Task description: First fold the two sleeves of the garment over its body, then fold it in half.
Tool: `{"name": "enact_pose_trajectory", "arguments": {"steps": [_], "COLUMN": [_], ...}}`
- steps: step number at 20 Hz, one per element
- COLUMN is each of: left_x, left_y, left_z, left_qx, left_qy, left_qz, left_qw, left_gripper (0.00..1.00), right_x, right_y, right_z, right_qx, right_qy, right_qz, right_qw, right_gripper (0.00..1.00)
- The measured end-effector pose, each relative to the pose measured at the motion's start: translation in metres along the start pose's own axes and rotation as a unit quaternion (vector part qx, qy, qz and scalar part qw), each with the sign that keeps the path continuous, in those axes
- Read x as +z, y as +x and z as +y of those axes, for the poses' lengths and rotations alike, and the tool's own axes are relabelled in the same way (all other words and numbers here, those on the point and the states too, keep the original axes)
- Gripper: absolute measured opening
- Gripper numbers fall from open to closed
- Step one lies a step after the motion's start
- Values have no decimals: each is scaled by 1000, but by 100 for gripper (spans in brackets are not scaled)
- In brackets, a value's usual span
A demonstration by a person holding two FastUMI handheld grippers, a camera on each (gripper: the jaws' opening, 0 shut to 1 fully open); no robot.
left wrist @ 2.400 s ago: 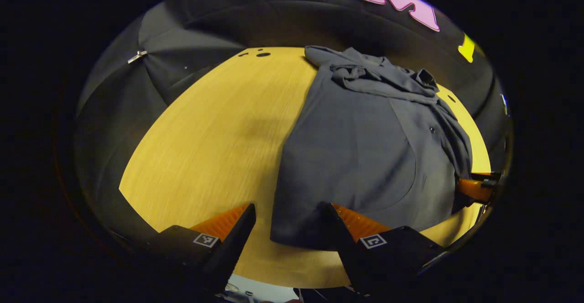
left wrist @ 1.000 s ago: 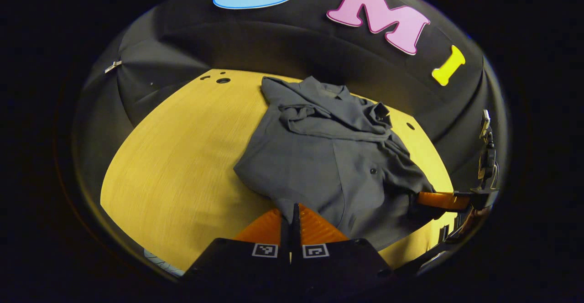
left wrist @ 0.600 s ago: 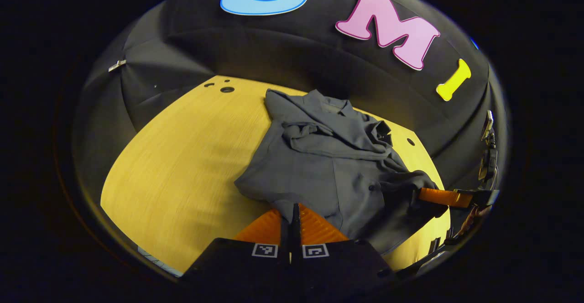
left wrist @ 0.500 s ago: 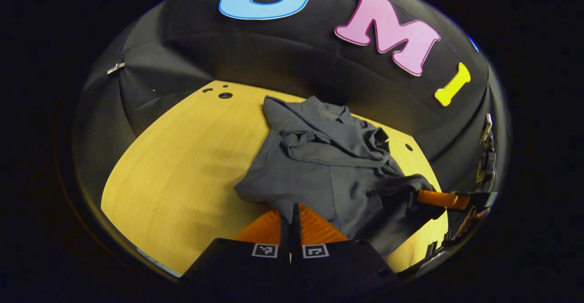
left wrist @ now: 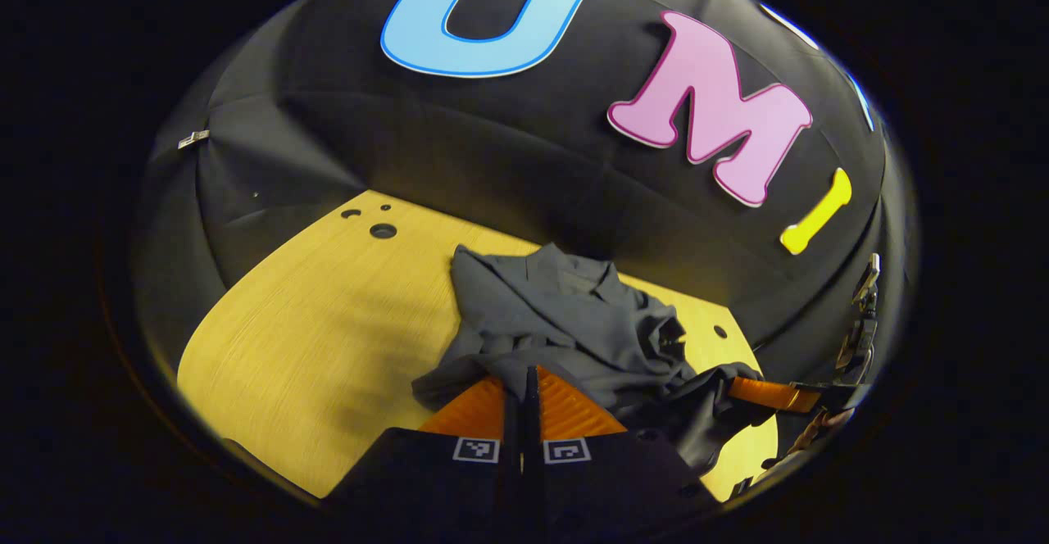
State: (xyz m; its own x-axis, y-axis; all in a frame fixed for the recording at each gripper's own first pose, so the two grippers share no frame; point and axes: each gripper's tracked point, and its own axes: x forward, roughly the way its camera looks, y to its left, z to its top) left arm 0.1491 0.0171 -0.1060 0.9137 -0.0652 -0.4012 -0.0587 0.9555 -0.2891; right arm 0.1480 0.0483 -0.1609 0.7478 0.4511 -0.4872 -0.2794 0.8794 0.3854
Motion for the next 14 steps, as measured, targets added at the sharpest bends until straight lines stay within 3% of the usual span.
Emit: {"name": "enact_pose_trajectory", "arguments": {"steps": [9,10,14], "left_x": [90,99,120], "left_y": [99,111,161], "left_z": [-24,-26,-21], "left_qx": [-33,-37,-36], "left_qy": [12,14,39], "left_qz": [-80,-88,-112], "left_qw": [996,995,992], "left_gripper": [5,2,5], "right_x": [95,103,127], "right_y": [79,88,128], "right_z": [-18,-23,-41], "right_qx": [-16,-19,-32], "right_qy": [-5,-2,6], "right_qz": [-82,-88,-118], "right_qw": [997,996,992], "right_gripper": [7,7,7]}}
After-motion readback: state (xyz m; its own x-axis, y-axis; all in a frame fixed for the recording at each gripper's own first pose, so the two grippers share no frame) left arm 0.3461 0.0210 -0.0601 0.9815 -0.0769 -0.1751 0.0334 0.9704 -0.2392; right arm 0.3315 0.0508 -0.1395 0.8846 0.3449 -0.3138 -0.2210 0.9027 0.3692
